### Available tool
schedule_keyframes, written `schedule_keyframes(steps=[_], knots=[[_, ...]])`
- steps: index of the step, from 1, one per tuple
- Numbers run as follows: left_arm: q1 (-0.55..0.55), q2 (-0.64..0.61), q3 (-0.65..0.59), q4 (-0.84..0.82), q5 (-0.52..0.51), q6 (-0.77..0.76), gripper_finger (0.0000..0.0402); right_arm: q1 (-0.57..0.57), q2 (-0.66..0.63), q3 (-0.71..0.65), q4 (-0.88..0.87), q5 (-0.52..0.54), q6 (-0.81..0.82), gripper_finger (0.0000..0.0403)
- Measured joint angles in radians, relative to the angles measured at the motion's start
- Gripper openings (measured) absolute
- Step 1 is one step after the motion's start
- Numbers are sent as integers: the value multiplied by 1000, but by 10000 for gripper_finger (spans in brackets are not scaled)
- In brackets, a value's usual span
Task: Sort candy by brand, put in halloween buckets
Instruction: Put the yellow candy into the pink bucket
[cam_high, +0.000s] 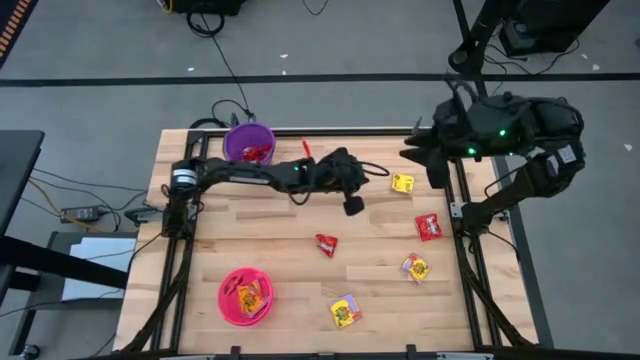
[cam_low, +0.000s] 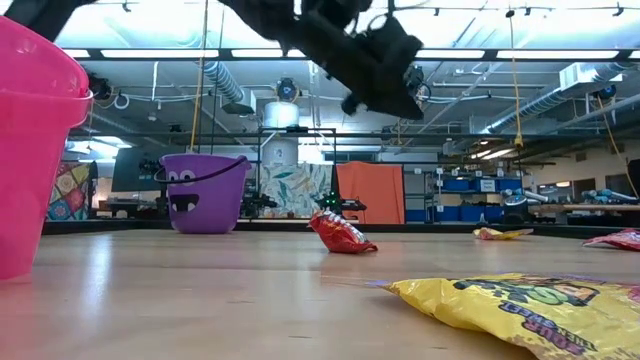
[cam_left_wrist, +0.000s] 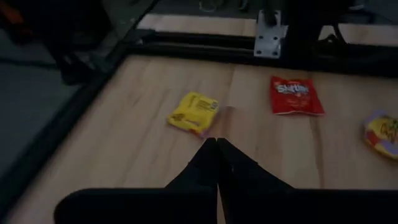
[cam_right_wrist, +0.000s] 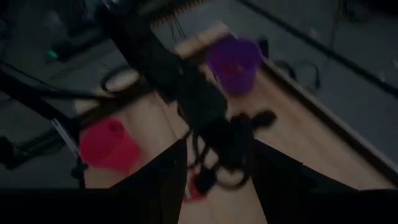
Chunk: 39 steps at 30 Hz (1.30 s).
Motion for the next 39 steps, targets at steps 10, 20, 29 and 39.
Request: schedule_keyframes(steps=[10,20,29,39], knots=[[15,-127,50,-107,-36,11,6,-41,-98,-273,-129,66,46,181],[7,-501,51,-397,-101,-42,5,-220,-301,-904,182,-81,14,181],[-6,-759,51,-595,-118,-186,5,-395,-326,-1397,488,-356,-62,181],[-6,-826,51,-671,-102,-281,6,-615,-239,-1604,599,-414,-249,181]])
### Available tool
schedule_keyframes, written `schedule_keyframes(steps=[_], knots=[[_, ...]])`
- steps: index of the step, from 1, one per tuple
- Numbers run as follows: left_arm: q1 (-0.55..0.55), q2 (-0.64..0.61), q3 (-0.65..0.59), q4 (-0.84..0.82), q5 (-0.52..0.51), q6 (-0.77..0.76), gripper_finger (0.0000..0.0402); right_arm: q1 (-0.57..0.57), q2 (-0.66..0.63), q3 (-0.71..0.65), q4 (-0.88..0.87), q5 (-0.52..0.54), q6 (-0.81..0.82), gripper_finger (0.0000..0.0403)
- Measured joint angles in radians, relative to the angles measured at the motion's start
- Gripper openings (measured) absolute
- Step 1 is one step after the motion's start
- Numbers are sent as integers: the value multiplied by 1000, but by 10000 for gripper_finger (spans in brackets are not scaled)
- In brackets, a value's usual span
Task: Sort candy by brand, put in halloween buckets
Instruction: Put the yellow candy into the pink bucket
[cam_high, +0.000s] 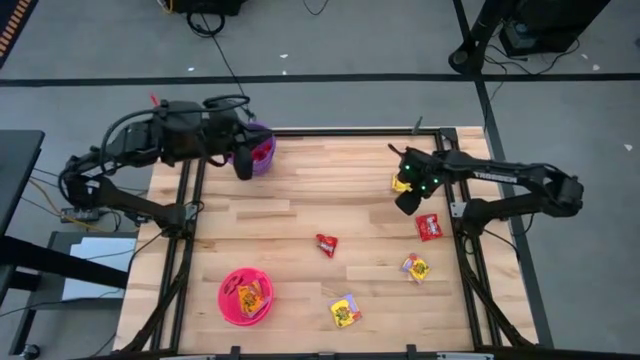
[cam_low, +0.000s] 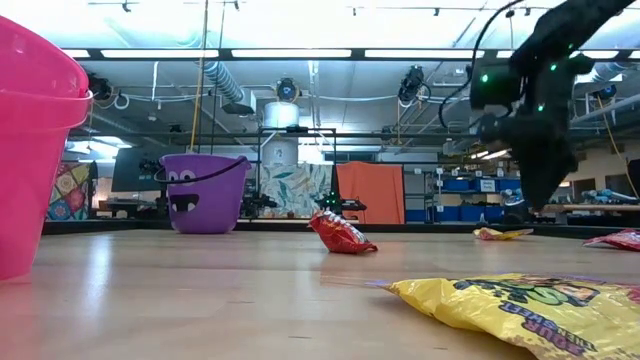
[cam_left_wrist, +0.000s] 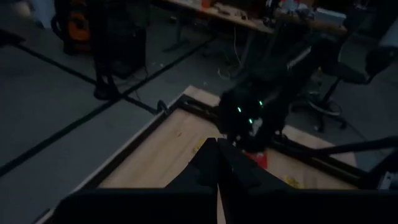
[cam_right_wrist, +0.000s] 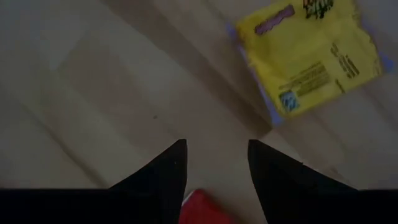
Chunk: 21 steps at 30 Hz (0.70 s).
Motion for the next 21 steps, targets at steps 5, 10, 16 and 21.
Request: schedule_keyframes(steps=[5,10,16,21], knots=[[-6,20,-1,-29,16,-1,6,-68,76,11,77,-6,-77,181],[-7,38,-2,-40,16,-15,6,-133,170,13,140,-59,-118,181],[-7,36,-2,-28,16,-17,6,-179,284,17,145,-100,-172,181],[-7,36,-2,-22,16,-20,6,-194,317,19,159,-112,-186,181]])
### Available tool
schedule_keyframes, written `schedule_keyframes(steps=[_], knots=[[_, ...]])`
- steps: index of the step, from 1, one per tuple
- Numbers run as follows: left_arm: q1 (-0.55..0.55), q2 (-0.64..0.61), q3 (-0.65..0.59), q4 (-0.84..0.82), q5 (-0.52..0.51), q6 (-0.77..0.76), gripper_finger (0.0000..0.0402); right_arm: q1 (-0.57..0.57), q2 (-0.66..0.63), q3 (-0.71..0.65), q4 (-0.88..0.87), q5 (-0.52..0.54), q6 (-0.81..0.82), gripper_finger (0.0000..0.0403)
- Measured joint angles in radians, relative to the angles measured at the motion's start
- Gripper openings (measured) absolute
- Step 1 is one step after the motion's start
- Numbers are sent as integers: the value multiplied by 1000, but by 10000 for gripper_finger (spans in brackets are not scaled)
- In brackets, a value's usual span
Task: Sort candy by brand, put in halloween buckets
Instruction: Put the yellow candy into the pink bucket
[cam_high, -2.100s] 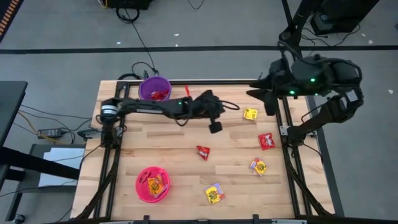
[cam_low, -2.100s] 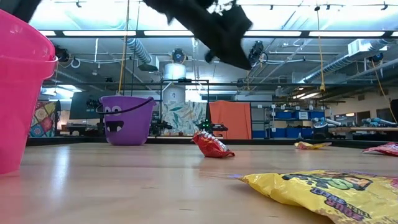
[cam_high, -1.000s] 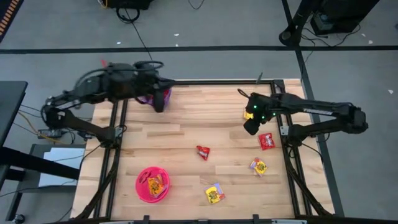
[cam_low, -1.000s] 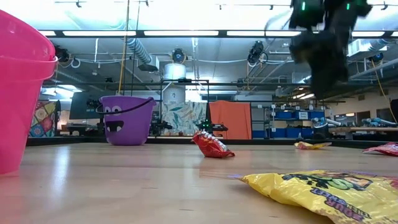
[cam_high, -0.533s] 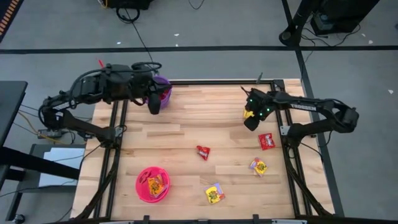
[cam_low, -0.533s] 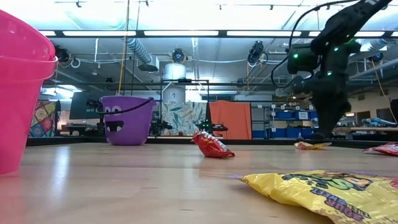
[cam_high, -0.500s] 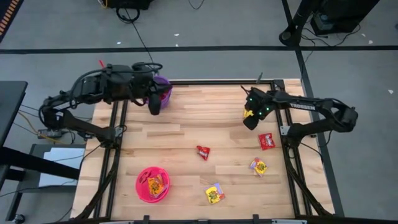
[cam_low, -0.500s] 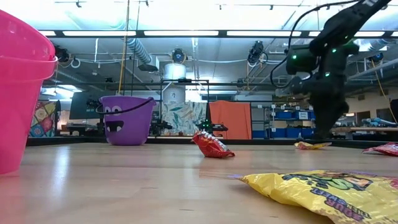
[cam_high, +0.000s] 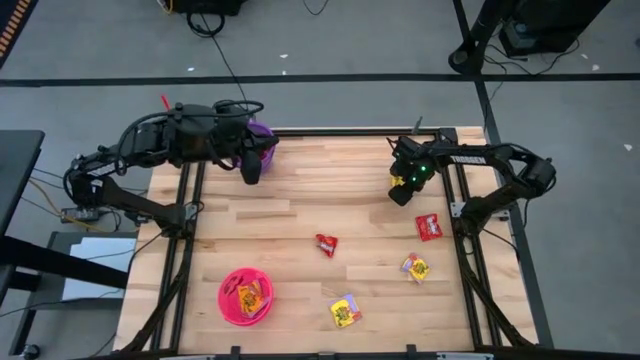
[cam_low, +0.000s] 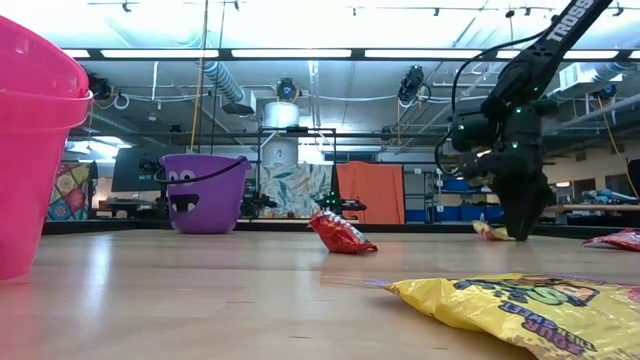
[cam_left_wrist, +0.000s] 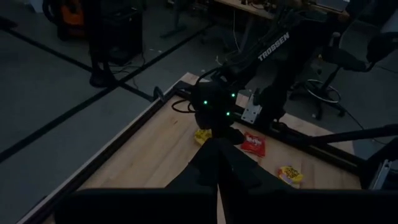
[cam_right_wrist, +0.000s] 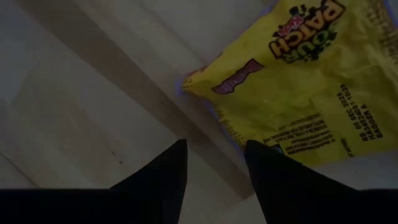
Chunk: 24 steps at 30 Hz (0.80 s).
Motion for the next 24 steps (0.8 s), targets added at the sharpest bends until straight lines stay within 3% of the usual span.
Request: schedule_keyframes(steps=[6,12,14,24], knots=[[0,0,0,0,0,-1,6,-10,-20,-4,15,18,-2,155],[0,0,0,0,0,0,6,-8,-50,-10,33,27,-17,22],[0,0,1,-1,0,-1,6,-2,-86,-6,31,-35,-1,12],[0,0,1,-1,0,0,6,35,-224,104,-38,29,-36,167]])
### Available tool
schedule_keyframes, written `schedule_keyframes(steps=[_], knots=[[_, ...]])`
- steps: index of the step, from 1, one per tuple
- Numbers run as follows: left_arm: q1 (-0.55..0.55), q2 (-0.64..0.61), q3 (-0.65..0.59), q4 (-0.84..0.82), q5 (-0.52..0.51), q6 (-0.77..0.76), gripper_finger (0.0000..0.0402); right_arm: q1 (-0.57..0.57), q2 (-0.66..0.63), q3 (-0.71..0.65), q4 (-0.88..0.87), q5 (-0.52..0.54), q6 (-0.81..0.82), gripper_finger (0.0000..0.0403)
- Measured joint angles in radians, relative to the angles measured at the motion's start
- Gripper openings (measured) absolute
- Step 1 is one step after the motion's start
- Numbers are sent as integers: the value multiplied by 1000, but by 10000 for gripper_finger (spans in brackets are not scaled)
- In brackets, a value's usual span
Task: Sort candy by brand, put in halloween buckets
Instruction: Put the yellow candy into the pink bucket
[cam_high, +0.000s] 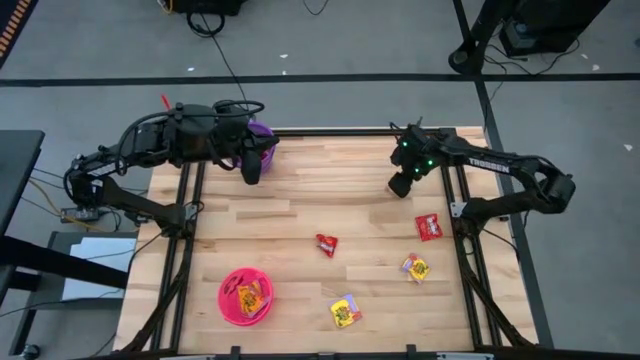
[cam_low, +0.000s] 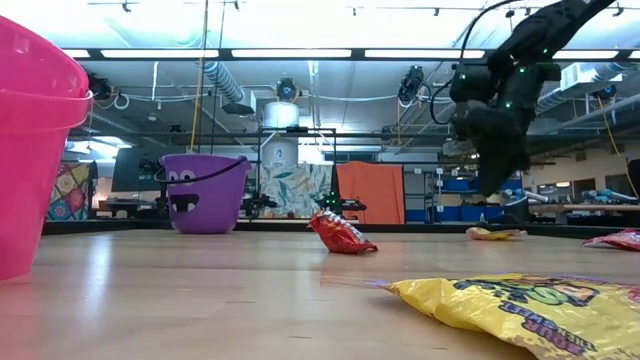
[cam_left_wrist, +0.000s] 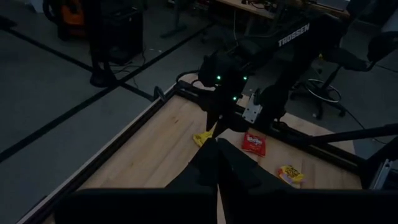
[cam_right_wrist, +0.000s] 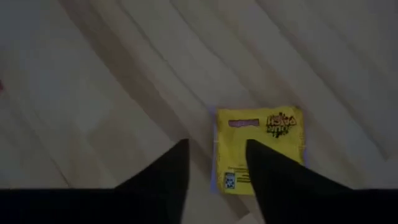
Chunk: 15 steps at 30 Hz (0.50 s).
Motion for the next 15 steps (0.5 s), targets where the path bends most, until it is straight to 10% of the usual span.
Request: schedule_keyframes(steps=[15], knots=[[0,0,0,0,34,-30,6,-63,285,-4,1,-16,-145,294]])
